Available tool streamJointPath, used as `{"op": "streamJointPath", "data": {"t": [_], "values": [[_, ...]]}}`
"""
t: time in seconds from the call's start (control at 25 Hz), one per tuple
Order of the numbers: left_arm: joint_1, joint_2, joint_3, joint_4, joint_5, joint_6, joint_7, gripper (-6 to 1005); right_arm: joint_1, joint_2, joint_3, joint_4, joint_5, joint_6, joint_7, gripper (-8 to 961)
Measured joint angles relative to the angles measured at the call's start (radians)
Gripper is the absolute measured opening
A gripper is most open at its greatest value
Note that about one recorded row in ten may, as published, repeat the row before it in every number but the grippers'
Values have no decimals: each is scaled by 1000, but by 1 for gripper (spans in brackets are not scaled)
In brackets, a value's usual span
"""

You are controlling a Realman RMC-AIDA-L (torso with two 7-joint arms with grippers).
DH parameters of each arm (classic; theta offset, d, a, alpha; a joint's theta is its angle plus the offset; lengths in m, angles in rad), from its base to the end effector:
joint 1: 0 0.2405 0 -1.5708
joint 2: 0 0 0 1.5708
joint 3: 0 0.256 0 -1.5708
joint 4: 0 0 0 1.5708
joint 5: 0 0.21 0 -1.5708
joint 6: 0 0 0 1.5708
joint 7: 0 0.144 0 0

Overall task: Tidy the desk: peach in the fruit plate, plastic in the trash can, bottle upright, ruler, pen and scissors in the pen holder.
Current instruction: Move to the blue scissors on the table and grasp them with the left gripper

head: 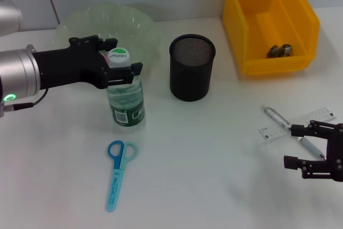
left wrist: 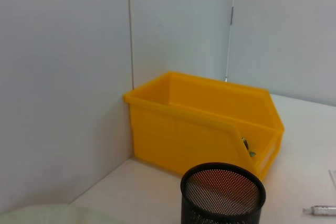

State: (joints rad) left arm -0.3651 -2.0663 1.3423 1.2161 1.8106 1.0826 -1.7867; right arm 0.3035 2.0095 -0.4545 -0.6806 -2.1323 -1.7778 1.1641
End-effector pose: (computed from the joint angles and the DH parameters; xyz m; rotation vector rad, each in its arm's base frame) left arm -0.1877 0.3621 0.0034 -2.5863 -0.4467 -0.4546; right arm 0.3427 0.2450 0.0496 -2.6441 0.6158 0.6454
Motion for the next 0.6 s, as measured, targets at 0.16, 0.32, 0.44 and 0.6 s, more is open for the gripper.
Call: {"op": "streamJointPath", "data": {"t": [0.16,0.32,0.44,0.6], "values": [[39,0,-4,31,-1,17,-11,803,-1,2,6,-1,1,0,0,828],[114,-1,0,93,-2,19,-31,824,0,3,9,-2,8,3,0,827],[183,-1,5,163,-2,20,-67,824,6,4,18,-2,21,10,-1,827],[288,-2,22,265,8,21,-178,824,9,16,45,-9,81,6,-29,827]]}}
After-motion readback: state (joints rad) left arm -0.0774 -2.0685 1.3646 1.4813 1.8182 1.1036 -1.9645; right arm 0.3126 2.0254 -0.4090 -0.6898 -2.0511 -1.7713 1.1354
